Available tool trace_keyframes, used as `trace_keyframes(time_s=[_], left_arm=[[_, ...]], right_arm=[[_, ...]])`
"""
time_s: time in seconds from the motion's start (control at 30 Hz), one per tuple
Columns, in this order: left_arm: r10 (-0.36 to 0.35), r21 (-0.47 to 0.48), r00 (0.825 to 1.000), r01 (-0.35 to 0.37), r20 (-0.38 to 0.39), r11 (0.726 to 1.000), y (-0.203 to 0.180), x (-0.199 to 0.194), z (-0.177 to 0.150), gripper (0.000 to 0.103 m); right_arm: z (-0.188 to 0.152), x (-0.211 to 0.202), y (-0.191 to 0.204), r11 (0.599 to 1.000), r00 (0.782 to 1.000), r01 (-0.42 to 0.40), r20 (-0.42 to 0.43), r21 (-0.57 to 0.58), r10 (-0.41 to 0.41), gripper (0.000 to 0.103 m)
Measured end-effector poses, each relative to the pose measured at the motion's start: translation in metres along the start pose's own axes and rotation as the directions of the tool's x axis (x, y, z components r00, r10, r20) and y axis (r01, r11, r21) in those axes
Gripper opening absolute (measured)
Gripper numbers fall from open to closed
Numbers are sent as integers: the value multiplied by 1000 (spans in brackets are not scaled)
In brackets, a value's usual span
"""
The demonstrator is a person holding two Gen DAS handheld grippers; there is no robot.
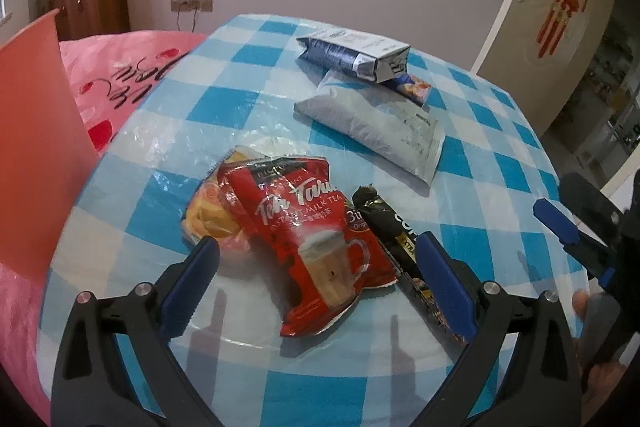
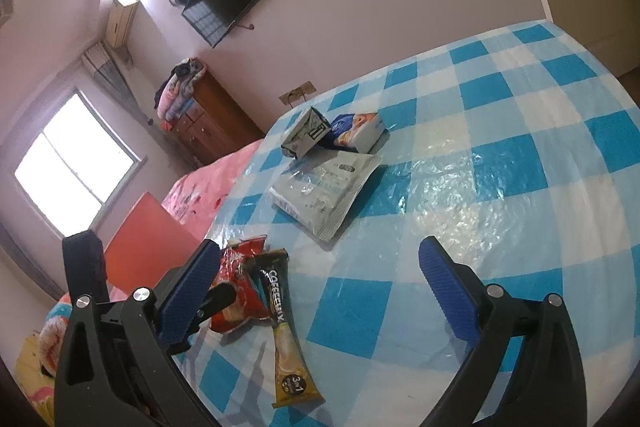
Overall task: Collect trash
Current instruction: 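Grasp the red Tim Tam milk tea bag with the left tool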
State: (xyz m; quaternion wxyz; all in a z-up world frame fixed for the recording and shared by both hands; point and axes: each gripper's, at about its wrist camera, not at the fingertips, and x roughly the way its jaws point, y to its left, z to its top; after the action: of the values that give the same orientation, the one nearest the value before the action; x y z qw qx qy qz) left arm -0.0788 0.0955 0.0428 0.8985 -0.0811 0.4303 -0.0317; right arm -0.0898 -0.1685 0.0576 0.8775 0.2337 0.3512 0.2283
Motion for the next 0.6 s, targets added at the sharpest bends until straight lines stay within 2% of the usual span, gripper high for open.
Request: trace_keyframes(time_s=[0.33,0.6], left_arm=[[57,-9,996,-58,-66,998,-5,18,4,98],[96,1,992,-96,-77,995,-8,24,6,94]], right_arm=[[-11,17,14,995,989,-72,-135,-73,61,98],[-18,21,26,986,977,-122,-190,-118,98,98]])
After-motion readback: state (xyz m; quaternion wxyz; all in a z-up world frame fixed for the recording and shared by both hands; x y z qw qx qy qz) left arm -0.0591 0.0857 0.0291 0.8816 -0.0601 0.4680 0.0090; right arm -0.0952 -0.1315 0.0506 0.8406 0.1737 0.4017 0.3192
